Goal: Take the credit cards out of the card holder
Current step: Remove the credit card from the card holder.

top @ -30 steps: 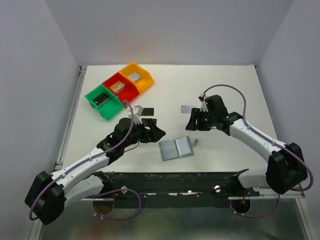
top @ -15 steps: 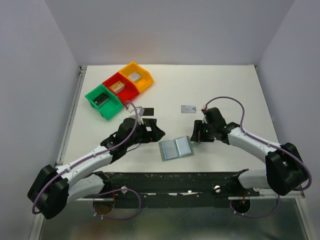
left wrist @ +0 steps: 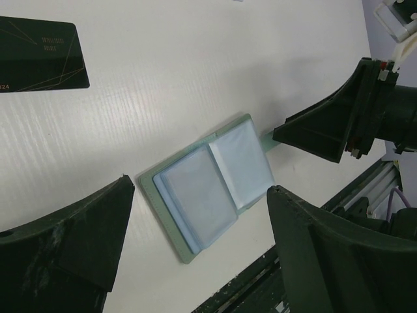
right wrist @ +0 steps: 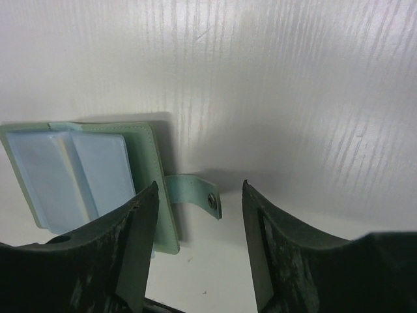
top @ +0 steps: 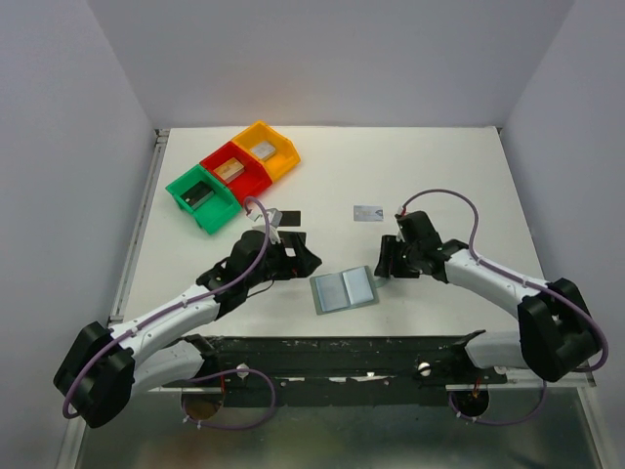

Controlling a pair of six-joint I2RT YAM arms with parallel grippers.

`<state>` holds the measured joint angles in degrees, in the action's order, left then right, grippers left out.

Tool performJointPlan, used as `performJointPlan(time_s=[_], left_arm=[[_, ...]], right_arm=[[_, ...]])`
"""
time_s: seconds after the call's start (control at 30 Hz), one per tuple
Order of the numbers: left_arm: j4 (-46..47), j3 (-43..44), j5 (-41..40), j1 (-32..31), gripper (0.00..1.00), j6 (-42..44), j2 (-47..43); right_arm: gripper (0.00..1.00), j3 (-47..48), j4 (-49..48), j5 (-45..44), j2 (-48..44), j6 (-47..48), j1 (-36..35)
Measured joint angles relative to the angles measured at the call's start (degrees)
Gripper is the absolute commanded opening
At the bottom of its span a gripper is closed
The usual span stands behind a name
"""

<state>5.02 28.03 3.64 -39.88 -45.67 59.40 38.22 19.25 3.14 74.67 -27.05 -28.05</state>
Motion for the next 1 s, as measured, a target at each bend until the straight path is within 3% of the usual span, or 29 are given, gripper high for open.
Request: performJointPlan(time_s=[0.4,0.73,1.0], left_arm=[[-0.5,-0.1,0.1,0.0,0.93,2.5,-0.9],[-0.7,-1.4,0.5,0.0,0.93,3.5,-1.8],[-0.3,-1.4,3.4,0.0,0.89,5.3,-0.9]], right_arm=[[0.34,0.1,-0.4,4.0,5.5,-1.5,0.0],[0.0,0.0,-1.6,7.5,5.7,-2.6,0.0],[0.0,-6.3,-6.2,13.0,1.1,-6.2,-0.4]])
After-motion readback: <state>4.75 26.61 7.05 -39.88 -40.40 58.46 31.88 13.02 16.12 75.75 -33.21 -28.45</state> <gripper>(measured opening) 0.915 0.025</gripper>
